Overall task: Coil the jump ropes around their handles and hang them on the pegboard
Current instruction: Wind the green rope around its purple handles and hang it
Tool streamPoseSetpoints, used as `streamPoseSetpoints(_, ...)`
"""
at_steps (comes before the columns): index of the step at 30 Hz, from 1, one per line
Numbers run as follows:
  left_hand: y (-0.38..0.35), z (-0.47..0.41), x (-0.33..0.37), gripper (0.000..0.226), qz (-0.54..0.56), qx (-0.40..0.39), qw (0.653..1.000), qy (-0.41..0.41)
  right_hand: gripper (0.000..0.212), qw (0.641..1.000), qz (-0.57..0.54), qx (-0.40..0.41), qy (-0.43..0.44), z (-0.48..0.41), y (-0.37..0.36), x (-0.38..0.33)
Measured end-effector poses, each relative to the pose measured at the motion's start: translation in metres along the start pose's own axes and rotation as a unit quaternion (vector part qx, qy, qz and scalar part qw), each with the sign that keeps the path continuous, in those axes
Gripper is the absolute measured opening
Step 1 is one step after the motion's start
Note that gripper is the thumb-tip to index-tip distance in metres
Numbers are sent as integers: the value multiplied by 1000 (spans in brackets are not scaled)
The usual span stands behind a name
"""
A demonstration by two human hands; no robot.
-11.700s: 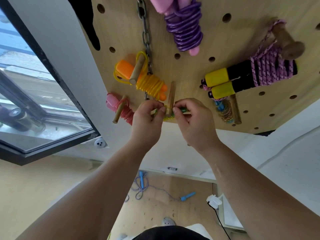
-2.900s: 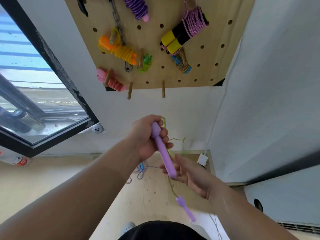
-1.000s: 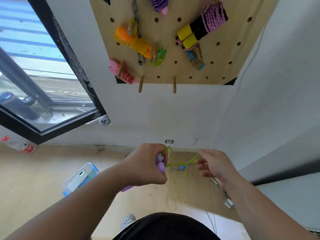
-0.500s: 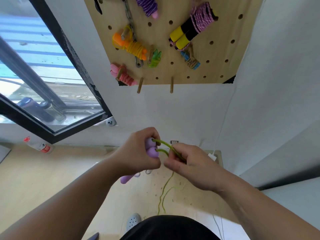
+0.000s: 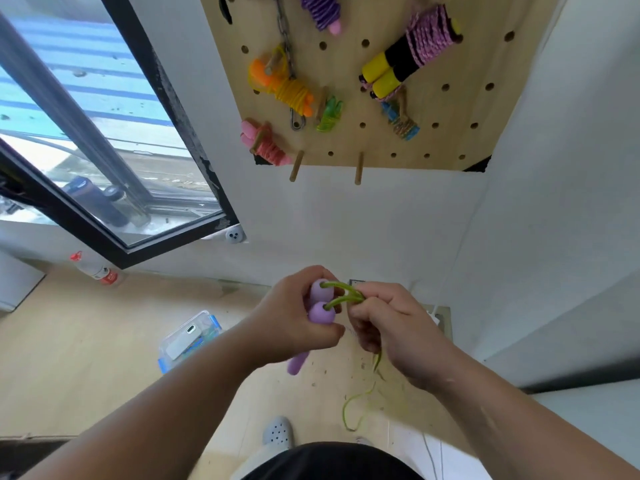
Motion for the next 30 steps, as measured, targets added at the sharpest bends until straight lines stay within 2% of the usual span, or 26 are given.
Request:
streamPoseSetpoints(3, -7, 3, -7, 39, 85, 24, 996, -14, 21, 996, -89, 14, 27, -8, -6, -8)
streamPoseSetpoints(5, -4, 3, -15, 33, 131, 43, 990, -13, 26, 993, -111, 19, 34, -14, -7, -15)
streamPoseSetpoints(9, 7, 0, -25, 8, 216, 49, 975, 4, 30, 999, -32, 14, 23, -29, -11, -23)
streamPoseSetpoints(11, 13, 0, -32, 21, 292, 55, 955, 5, 38, 998, 50, 26, 7, -37, -13, -22)
streamPoseSetpoints(13, 22, -1, -43, 24, 405, 77, 911, 13, 39, 989, 141, 39, -13, -43, -17, -20)
streamPoseSetpoints(16, 34, -5, -51, 9, 550, 83, 831, 7, 35, 961, 271, 36, -45, -51, -27, -12)
streamPoseSetpoints(17, 40, -6, -52, 14, 587, 88, 805, 3, 35, 947, 313, 38, -60, -54, -31, -6)
streamPoseSetpoints(20, 60, -13, -61, 35, 651, 112, 750, -6, 44, 910, 395, 59, -114, -63, -43, 2)
streamPoseSetpoints(23, 73, -18, -65, 18, 704, 101, 703, -25, 44, 894, 427, 52, -125, -78, -61, 1)
streamPoseSetpoints(25, 76, -20, -68, 16, 708, 80, 701, -40, 42, 882, 455, 51, -115, -87, -70, -2)
streamPoseSetpoints(27, 79, -20, -73, 20, 697, 58, 713, -45, 38, 864, 489, 46, -111, -94, -75, -3)
streamPoseSetpoints(30, 86, -20, -82, 12, 681, 50, 729, -49, 35, 854, 511, 31, -96, -99, -83, -3)
Point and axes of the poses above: each hand's wrist, its own z-axis away from the middle knuckle, its own y-axis out of the back of the hand, x = y × z, the point moved 7 cm from there along -z, towards the middle knuckle, and after that the axes turned 13 degrees about -x, right-handed, at the moved point
